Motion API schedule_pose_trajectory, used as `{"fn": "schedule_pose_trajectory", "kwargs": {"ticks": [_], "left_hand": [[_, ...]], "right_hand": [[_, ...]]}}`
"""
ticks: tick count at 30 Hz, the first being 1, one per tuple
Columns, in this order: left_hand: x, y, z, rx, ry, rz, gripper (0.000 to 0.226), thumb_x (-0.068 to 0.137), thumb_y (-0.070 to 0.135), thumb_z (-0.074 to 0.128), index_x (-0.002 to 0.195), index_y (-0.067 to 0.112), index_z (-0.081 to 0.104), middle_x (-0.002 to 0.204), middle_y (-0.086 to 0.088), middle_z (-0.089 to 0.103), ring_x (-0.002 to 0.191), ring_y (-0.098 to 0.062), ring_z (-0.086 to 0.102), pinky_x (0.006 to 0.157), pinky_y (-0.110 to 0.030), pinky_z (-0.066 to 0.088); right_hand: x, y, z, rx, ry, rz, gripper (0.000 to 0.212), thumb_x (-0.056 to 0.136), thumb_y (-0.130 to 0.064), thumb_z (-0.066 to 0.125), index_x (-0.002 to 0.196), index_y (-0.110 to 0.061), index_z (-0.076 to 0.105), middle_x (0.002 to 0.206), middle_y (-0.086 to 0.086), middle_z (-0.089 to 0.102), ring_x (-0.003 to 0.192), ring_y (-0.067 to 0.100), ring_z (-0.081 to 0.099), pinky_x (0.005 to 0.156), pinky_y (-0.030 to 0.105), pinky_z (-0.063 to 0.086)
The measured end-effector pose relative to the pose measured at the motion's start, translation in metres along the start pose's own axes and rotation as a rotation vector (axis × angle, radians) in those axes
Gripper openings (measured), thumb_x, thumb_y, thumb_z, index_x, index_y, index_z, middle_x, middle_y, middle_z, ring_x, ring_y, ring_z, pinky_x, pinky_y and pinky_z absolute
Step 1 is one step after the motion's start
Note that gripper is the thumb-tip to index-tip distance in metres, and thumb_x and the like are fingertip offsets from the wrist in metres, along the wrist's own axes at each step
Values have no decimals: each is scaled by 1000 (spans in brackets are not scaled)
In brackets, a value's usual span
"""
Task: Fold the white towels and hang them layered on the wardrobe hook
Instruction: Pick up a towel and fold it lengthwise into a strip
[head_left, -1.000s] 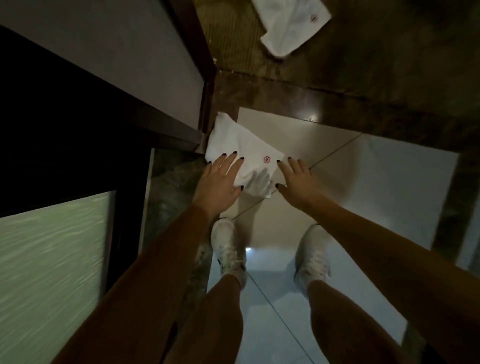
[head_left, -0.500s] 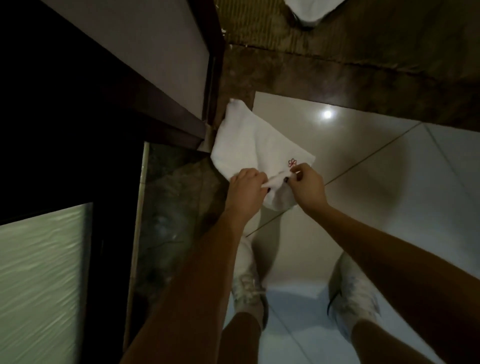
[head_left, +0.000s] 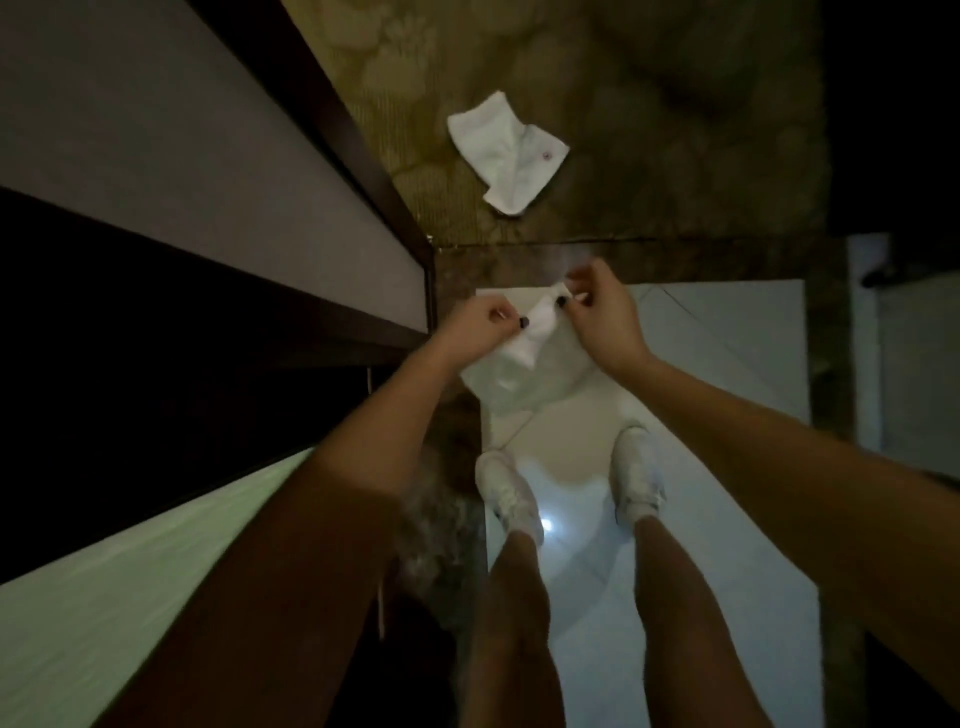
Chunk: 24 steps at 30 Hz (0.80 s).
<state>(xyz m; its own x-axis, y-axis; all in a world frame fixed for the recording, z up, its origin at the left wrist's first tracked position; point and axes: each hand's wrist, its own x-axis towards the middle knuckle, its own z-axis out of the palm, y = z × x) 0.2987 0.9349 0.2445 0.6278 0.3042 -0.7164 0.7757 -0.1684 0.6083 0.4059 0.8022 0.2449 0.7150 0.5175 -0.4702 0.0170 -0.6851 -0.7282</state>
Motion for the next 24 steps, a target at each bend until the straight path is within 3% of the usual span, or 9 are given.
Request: {"fn": "schedule_pose_trajectory", "kwargs": {"ticks": [5, 10, 13, 16, 19, 21, 24], "left_hand": [[-107, 93, -47, -151, -77, -21, 38, 101, 10, 43, 139, 13, 43, 115, -11, 65, 87, -19, 67, 89, -39, 51], [-187, 164, -58, -45, -104, 138, 56, 96, -2, 44, 145, 24, 37, 112, -11, 61, 91, -23, 64, 94, -50, 52], [-214, 203, -50, 55, -184, 280, 59, 99, 5, 47, 149, 30, 30, 121, -8, 54, 88, -18, 63, 80, -34, 56], [-233, 242, -31, 163, -298, 326, 37, 100, 14, 49, 135, 28, 48, 117, -4, 58, 90, -13, 62, 69, -18, 50], [-253, 278, -2, 234, -198, 394, 11, 99, 21, 53, 105, 18, 61, 102, -1, 67, 90, -16, 63, 73, -28, 50], [-263, 301, 16, 245, -86, 480, 14, 98, 24, 54, 96, 14, 65, 89, 2, 69, 87, -17, 64, 79, -38, 52], [-274, 339, 36, 318, -6, 651, 15, 97, 23, 56, 92, 13, 65, 87, 3, 67, 85, -14, 61, 77, -37, 48]], "right_hand": [[-84, -87, -80, 37, -53, -20, 16, 94, -6, 60, 109, -8, 59, 109, 8, 66, 100, 21, 63, 87, 33, 53], [-155, -131, -144, -33, -49, -74, 21, 93, -4, 61, 113, -6, 69, 112, 11, 69, 104, 24, 63, 95, 40, 51], [-183, -150, -185, -77, -58, -112, 20, 93, -6, 61, 110, -9, 71, 104, 6, 70, 98, 19, 64, 90, 31, 51], [-208, -161, -233, -120, -23, -131, 19, 93, -10, 62, 110, -13, 71, 96, -3, 67, 90, 10, 61, 81, 22, 48], [-235, -160, -281, -115, 55, -125, 18, 93, -12, 63, 108, -16, 72, 90, -11, 63, 83, -1, 57, 77, 17, 48], [-253, -154, -309, -95, 117, -110, 17, 92, -16, 64, 107, -20, 72, 87, -13, 63, 82, -4, 57, 70, 15, 46], [-283, -141, -349, 19, 202, -43, 12, 92, -23, 66, 102, -25, 71, 88, -11, 67, 81, 3, 62, 65, 21, 49]]}}
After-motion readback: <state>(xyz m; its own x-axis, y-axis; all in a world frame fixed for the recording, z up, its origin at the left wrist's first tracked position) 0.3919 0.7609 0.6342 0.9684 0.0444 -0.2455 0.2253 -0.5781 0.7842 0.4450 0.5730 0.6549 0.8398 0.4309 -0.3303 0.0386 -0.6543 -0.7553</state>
